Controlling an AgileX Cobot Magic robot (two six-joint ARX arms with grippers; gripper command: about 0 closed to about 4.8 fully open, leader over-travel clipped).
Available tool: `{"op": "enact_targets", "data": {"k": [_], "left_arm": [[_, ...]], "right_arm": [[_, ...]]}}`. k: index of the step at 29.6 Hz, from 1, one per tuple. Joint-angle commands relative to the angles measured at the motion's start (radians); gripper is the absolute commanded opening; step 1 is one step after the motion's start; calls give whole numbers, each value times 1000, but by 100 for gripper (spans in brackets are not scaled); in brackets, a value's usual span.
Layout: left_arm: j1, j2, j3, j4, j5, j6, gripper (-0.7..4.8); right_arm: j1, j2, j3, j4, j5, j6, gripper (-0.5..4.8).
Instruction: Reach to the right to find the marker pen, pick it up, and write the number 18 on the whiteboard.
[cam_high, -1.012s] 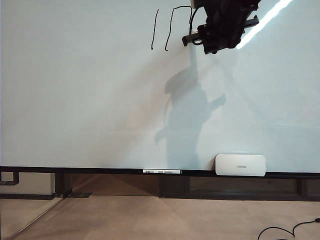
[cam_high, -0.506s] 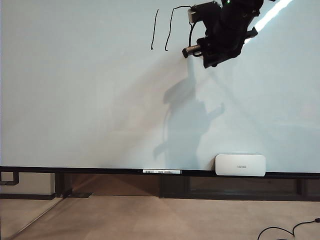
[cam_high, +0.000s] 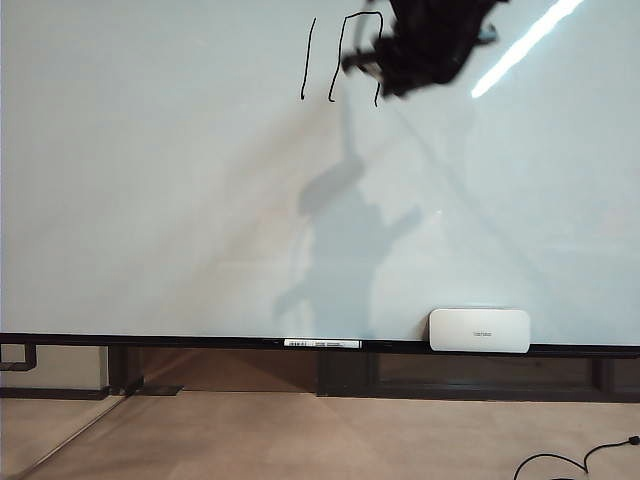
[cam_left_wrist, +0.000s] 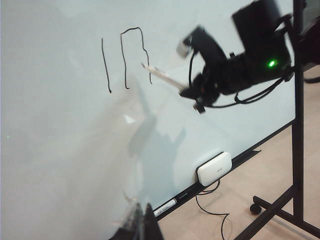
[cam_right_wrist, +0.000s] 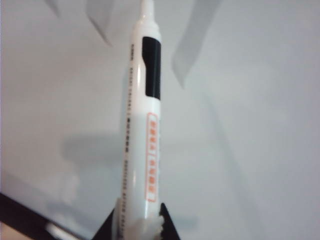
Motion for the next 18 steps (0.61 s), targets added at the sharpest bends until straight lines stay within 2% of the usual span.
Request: {"op": "enact_targets", "data": {"k": [1,18], "left_arm": [[0,0,3,7,-1,4,-5],[0,1,3,8,1,4,-5]], "right_arm": [[4,7,0,63,-66,-8,-2],[-6,64,10,182,-92,-11,-2]]}}
